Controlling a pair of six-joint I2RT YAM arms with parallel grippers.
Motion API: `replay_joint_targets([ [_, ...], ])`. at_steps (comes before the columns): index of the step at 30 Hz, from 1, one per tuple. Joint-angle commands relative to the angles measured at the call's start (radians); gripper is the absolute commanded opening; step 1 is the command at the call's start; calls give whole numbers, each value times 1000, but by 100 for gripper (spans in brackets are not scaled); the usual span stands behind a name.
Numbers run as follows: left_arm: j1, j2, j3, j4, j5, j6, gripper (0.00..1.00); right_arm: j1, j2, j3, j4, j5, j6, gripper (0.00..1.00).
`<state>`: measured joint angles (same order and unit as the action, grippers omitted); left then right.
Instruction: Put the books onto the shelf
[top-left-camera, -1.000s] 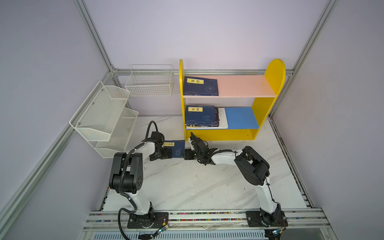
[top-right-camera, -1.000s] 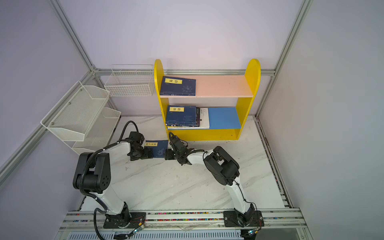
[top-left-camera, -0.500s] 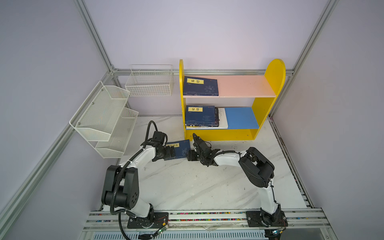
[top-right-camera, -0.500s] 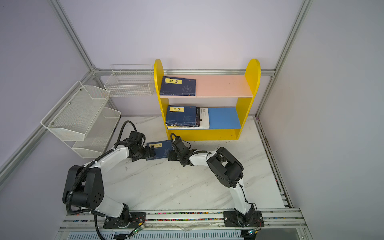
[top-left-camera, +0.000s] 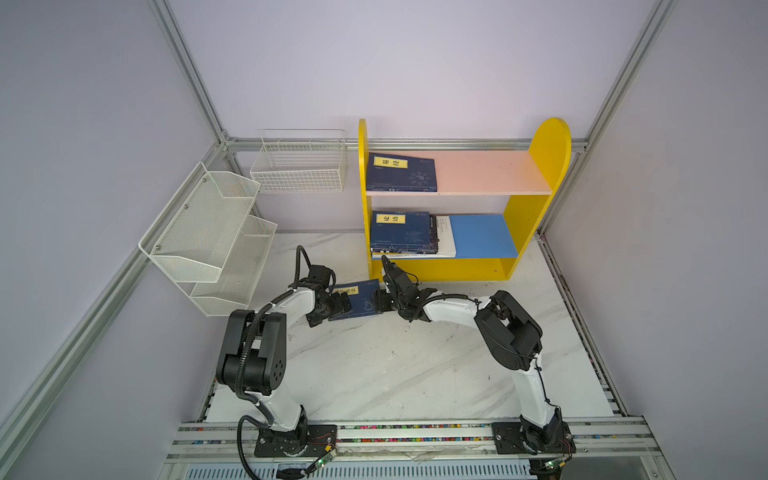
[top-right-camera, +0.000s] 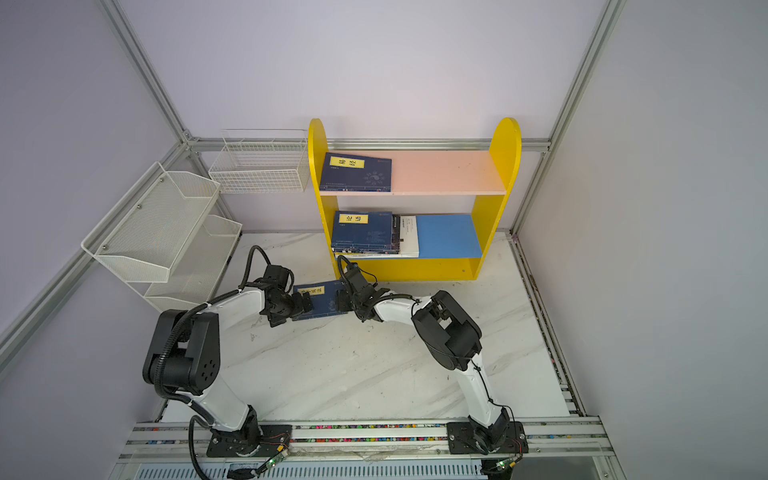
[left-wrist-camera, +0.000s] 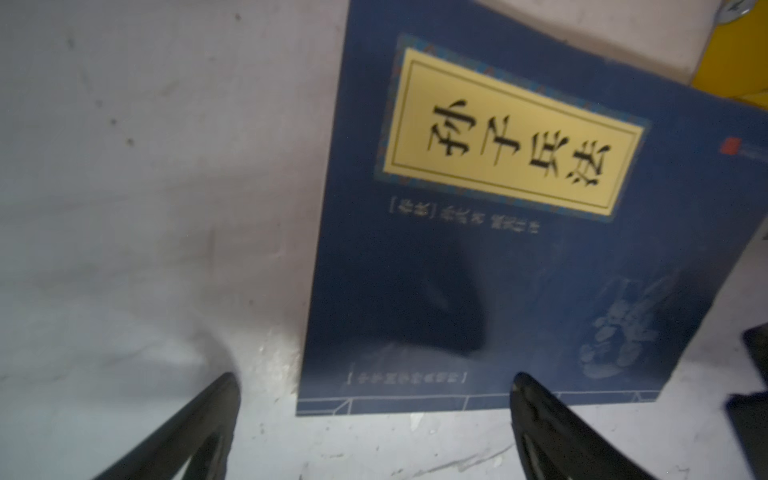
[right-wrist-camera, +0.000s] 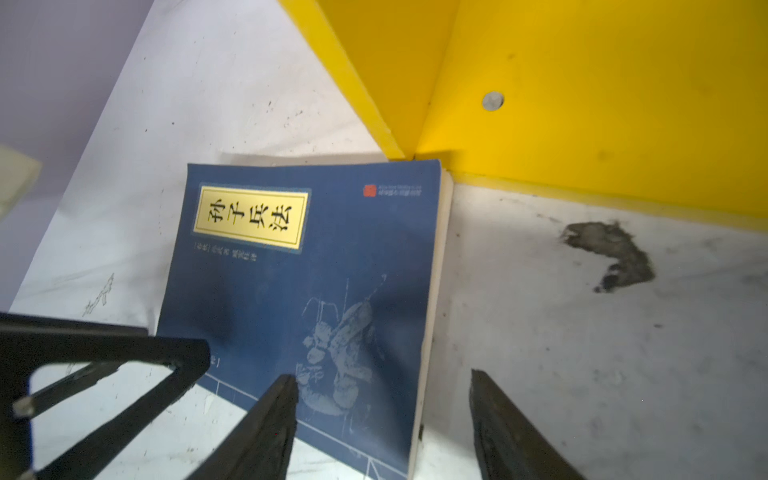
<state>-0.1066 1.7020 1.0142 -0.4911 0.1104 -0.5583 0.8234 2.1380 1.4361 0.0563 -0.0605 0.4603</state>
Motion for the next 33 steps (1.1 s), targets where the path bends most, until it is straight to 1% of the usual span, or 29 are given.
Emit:
replay_joint_targets([
  [1, 0, -3, -11, 125, 114, -74, 97, 0, 26, 10, 25, -150, -20, 65],
  [4, -17, -32, -45, 156, 137, -97, 96, 0, 26, 12, 29, -231, -8, 59],
  [7, -23, -74, -91, 211, 189, -128, 96, 0, 18, -4, 32, -284, 14, 52],
  [10, -24, -113, -136, 257, 217, -164, 96, -1, 5, -20, 31, -299, 39, 35],
  [13, -24, -130, -168, 285, 234, -185, 96, 0, -12, -42, 34, -303, 69, 23],
  [16, -25, -137, -185, 289, 240, -189, 96, 0, -28, -72, 58, -312, 91, 15],
  [19, -25, -145, -197, 291, 237, -183, 96, 0, -48, -100, 65, -323, 88, 12],
  [21, -24, -149, -200, 300, 241, -175, 97, 0, -67, -126, 75, -327, 68, 12],
  [23, -24, -139, -194, 305, 255, -162, 97, -1, -76, -138, 46, -299, 24, 21],
  [25, -24, -129, -183, 302, 259, -148, 97, 0, -78, -143, 20, -253, -29, 26],
  [28, -24, -109, -162, 297, 256, -136, 97, 0, -69, -154, 51, -210, -73, 33],
  [30, -24, -98, -146, 290, 251, -129, 97, 0, -51, -138, 58, -182, -91, 34],
  [32, -24, -79, -120, 276, 243, -116, 97, 0, -25, -104, 51, -118, -93, 35],
  [33, -24, -71, -109, 268, 238, -111, 97, 0, -18, -95, 44, -67, -85, 36],
])
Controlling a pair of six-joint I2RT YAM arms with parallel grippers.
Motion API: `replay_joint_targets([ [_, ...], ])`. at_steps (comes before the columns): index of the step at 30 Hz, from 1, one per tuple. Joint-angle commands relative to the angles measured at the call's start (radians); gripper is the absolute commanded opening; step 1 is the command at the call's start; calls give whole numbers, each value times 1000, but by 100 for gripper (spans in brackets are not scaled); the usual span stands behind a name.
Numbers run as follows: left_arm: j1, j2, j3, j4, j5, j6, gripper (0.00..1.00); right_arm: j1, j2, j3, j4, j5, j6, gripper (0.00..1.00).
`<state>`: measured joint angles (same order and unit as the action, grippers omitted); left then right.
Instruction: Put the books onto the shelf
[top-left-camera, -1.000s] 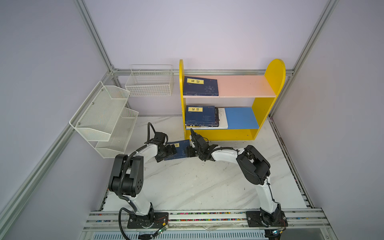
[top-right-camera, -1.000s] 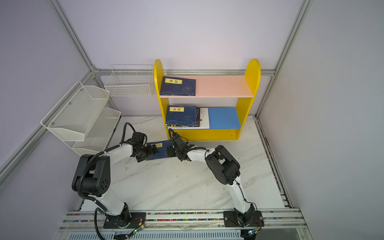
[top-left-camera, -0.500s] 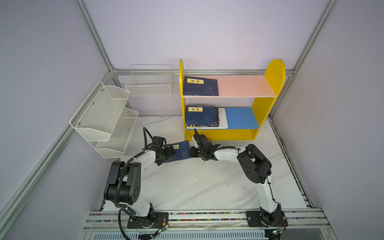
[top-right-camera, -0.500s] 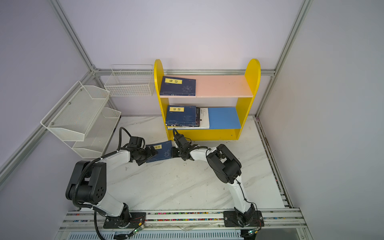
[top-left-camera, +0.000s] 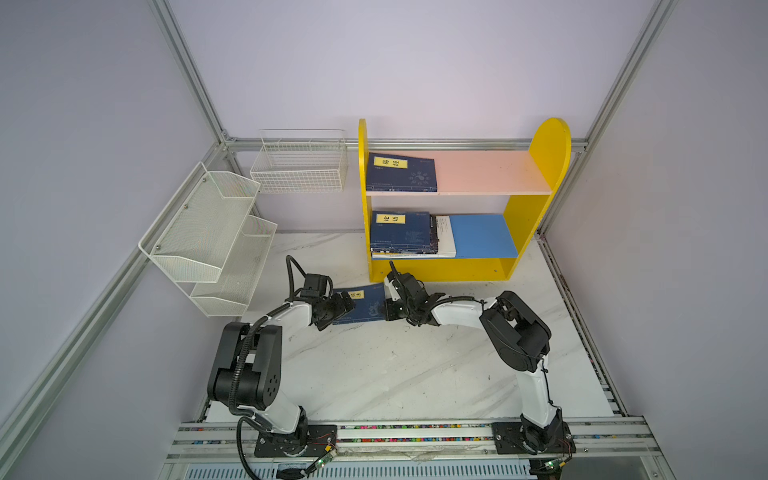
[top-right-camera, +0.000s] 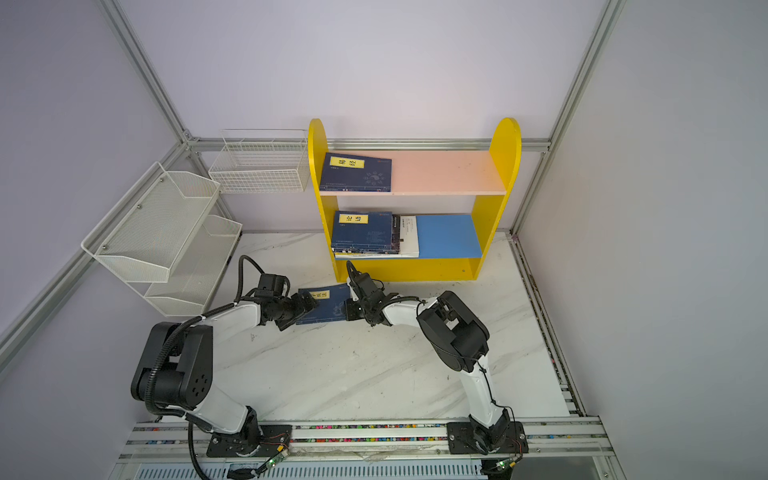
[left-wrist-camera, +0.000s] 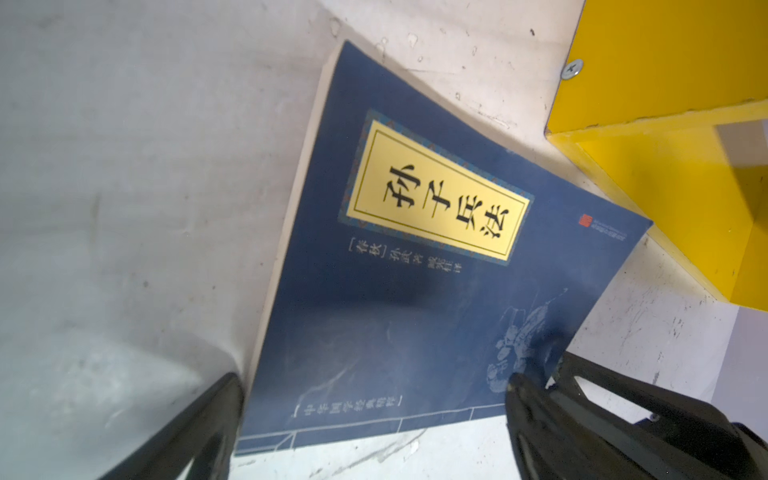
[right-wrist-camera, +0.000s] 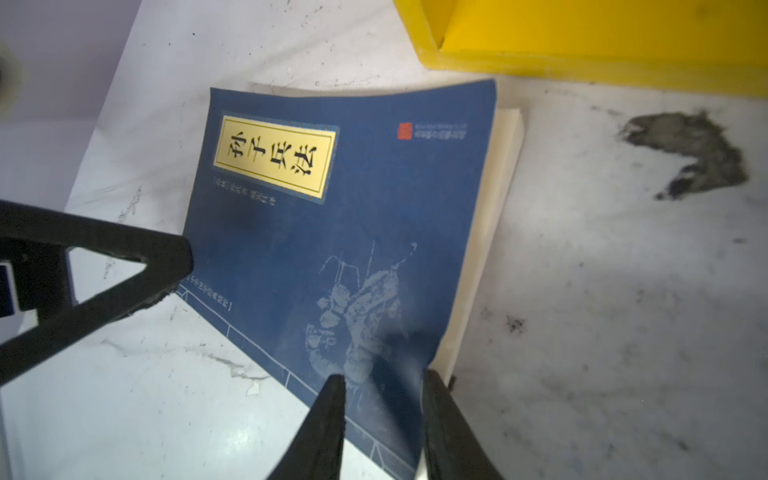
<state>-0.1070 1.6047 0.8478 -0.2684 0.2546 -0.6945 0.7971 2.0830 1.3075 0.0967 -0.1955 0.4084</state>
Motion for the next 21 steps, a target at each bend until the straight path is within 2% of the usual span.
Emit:
replay_joint_targets([
  [1, -23, 34, 69, 36, 88, 31, 97, 26, 39, 47, -21, 152, 1, 38],
  [2, -23, 44, 80, 28, 80, 36, 97, 23, 34, 57, -50, 223, 24, 40],
  [4, -23, 57, 96, 20, 67, 39, 97, 15, 8, 42, -34, 272, 32, 46],
  [6, -23, 68, 104, 21, 61, 38, 97, 14, -9, 19, 0, 265, 28, 51],
  [8, -23, 82, 116, 22, 62, 35, 97, 10, 10, 23, 26, 199, 2, 51],
  [9, -23, 89, 122, 21, 66, 35, 97, 10, 26, 33, 23, 176, -6, 48],
  [13, -23, 116, 141, 23, 78, 27, 97, 10, 71, 72, 22, 72, -34, 22],
  [15, -23, 120, 146, 24, 78, 26, 97, 10, 69, 75, 19, 53, -32, 14],
  [21, -23, 96, 143, 18, 71, 25, 96, -5, 22, 55, -30, 45, 4, 6],
])
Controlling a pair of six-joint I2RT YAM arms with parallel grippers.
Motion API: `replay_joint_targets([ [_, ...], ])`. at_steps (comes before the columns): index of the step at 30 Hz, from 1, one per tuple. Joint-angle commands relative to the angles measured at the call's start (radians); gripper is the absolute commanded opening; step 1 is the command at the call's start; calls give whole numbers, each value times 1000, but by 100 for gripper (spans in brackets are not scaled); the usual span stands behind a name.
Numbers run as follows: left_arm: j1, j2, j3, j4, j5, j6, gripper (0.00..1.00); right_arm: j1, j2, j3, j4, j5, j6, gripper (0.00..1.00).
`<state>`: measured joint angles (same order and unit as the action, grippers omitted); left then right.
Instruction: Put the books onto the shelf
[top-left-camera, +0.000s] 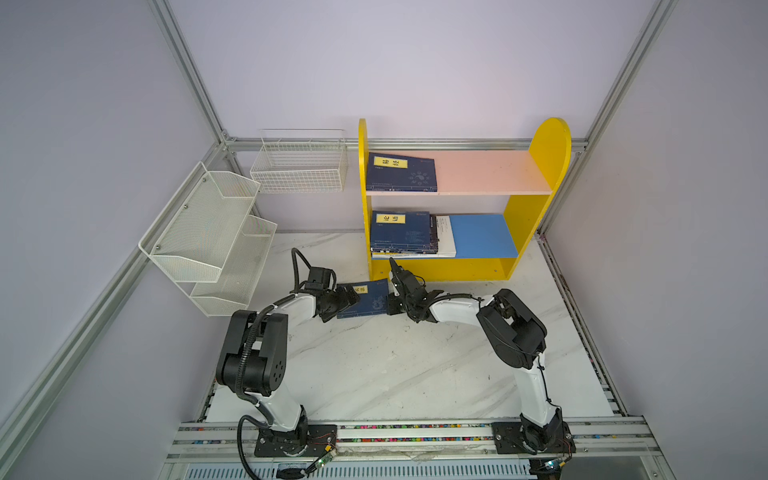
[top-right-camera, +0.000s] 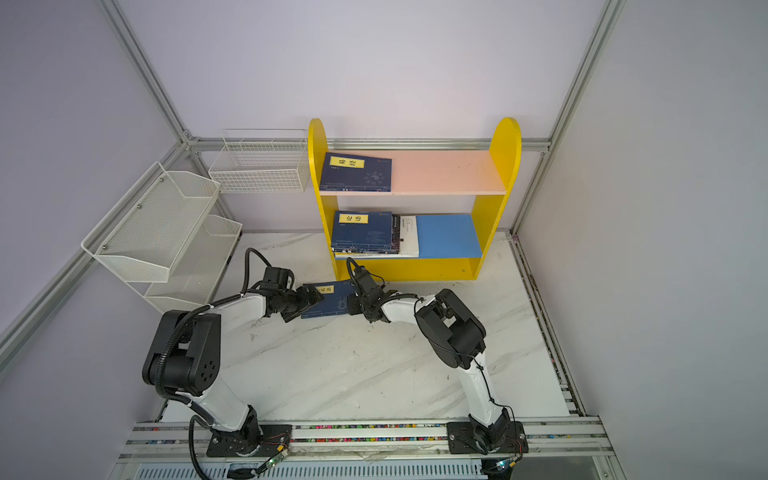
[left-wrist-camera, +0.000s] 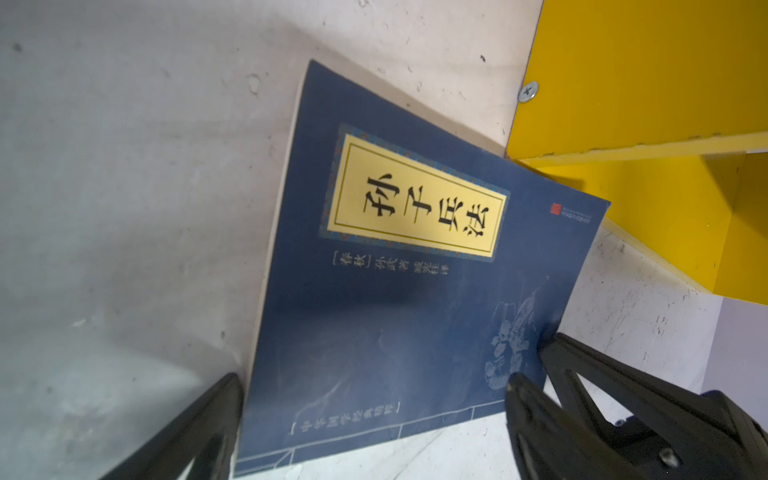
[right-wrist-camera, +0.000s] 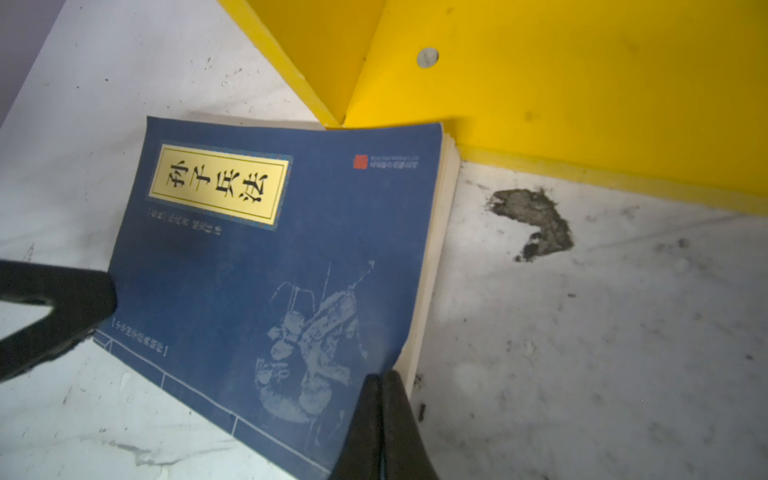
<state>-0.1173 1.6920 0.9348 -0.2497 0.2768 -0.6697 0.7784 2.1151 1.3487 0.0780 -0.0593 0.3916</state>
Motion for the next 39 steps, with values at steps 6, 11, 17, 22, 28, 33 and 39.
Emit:
replay_joint_targets([
  [6, -9, -57, 45, -63, 17, 15, 99, -41, -101, -28, -12, -246, 179, 0],
  [11, 13, -166, 10, -158, -46, 4, 100, -87, -176, -68, -37, -356, 302, 0],
  [17, 25, -270, -74, -194, 34, -29, 100, -125, -227, -146, -18, -441, 400, 0],
  [22, 26, -351, -155, -204, 1, -54, 100, -125, -242, -173, 19, -394, 349, 9],
  [28, 30, -351, -190, -124, -24, -102, 100, -112, -248, -210, 193, -221, 242, 40],
  [33, 31, -288, -175, -78, -62, -114, 100, -108, -158, -212, 386, -168, 271, 48],
  [39, 42, -170, -102, -86, -100, -89, 100, -73, -38, -116, 381, -99, 268, 50],
])
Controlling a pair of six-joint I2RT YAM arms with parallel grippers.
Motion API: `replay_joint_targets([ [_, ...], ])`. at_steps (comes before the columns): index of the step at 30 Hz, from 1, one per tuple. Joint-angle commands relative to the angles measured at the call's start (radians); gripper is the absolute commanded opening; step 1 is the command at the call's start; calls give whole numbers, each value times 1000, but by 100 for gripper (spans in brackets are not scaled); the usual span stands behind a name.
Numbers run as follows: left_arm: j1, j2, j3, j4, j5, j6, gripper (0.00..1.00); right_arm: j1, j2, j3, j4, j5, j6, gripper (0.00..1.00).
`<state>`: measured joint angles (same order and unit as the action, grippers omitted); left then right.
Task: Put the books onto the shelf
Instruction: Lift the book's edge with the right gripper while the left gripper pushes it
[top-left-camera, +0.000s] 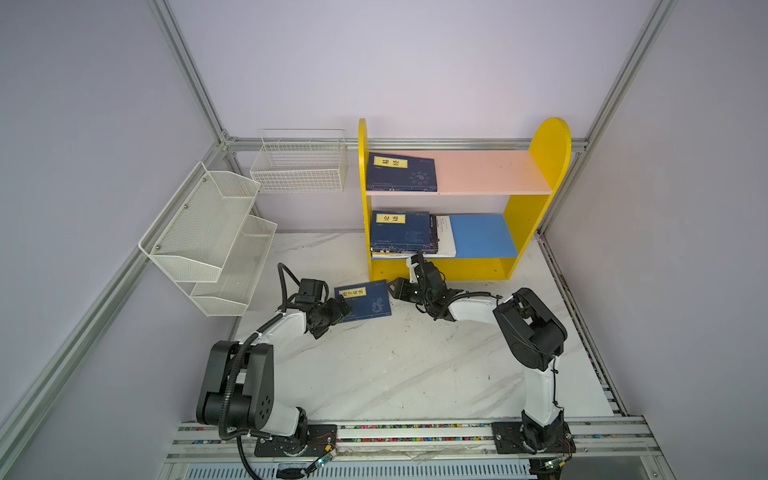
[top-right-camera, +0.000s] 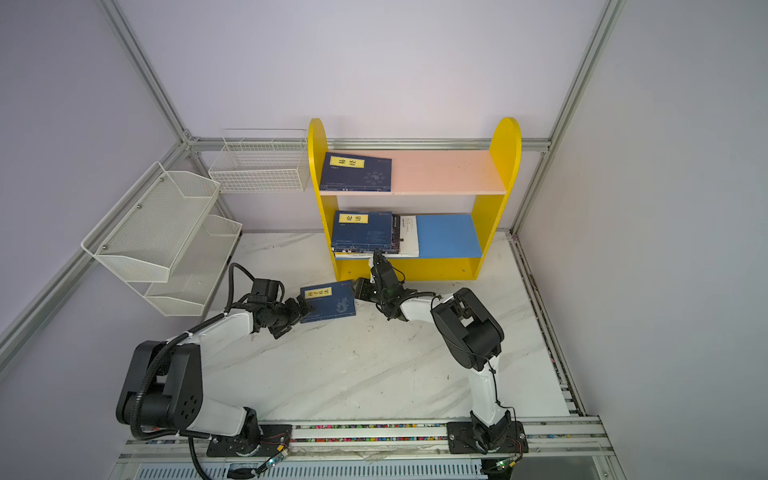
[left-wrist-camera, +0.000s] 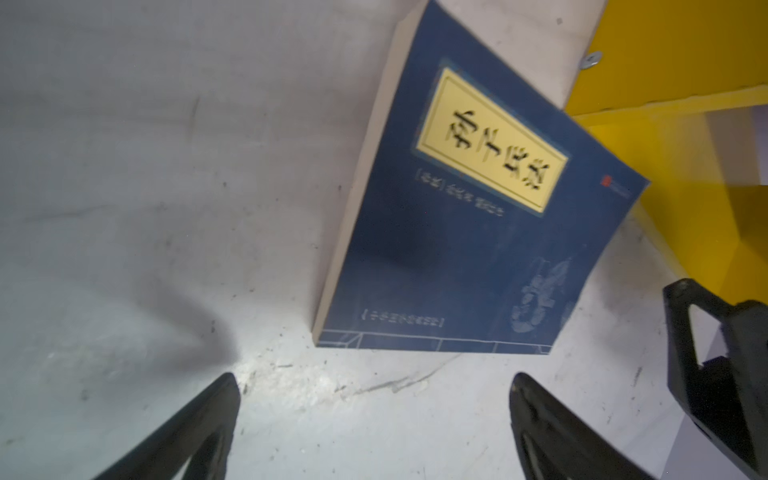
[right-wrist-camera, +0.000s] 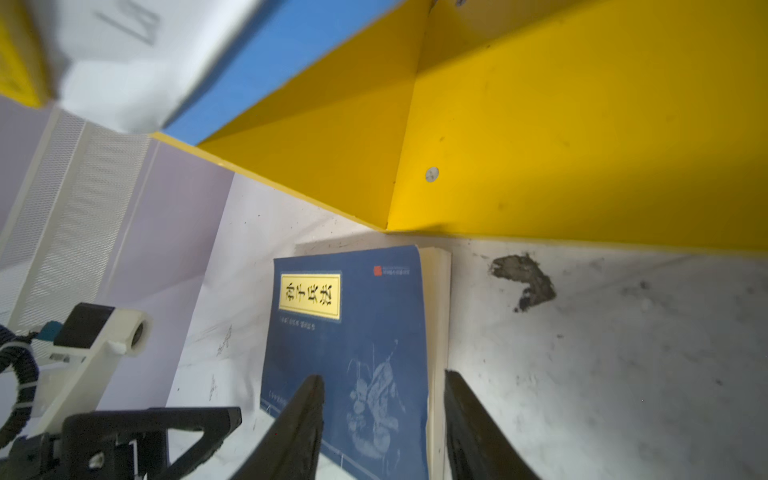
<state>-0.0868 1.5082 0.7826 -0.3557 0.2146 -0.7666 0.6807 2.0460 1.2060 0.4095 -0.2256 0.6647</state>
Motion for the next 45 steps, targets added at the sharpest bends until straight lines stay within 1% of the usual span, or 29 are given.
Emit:
replay_joint_targets([
  [1, 13, 27, 63, 20, -37, 14, 100, 28, 45, 34, 52, 92, 3, 51],
  [6, 16, 89, 95, 34, -35, 21, 100, 39, 111, 76, 52, 140, 23, 51],
  [11, 16, 156, 133, 38, -13, 23, 100, 77, 140, 108, 24, 120, 15, 51],
  [15, 16, 166, 153, 48, 13, 23, 100, 104, 146, 113, 0, 104, 30, 49],
  [17, 16, 163, 155, 54, 25, 24, 100, 109, 139, 94, 15, 97, 41, 43],
  [18, 16, 162, 154, 55, 32, 24, 100, 109, 134, 85, 20, 93, 46, 37],
  [19, 17, 162, 153, 56, 38, 24, 100, 109, 131, 84, 18, 89, 52, 30],
  [22, 16, 159, 148, 62, 48, 21, 100, 110, 137, 106, -31, 72, 46, 12],
  [24, 15, 154, 144, 65, 52, 19, 100, 111, 133, 107, -44, 61, 44, 8],
  [26, 16, 145, 141, 64, 53, 18, 100, 111, 122, 102, -57, 61, 45, 1],
  [29, 17, 121, 141, 61, 50, 18, 100, 111, 93, 81, -70, 60, 61, 0],
  [32, 18, 87, 151, 23, 38, 33, 100, 108, 57, 81, -127, 51, 128, 0],
  [34, 20, 58, 153, -16, 32, 53, 100, 100, 26, 75, -162, 14, 177, 0],
  [37, 27, 7, 145, -77, 33, 84, 100, 75, -19, 36, -169, -64, 256, 0],
  [41, 39, -31, 121, -147, 103, 124, 100, 38, -65, -29, -158, -141, 303, 0],
  [45, 42, -33, 88, -198, 160, 128, 100, 5, -89, -87, -150, -177, 322, 0],
])
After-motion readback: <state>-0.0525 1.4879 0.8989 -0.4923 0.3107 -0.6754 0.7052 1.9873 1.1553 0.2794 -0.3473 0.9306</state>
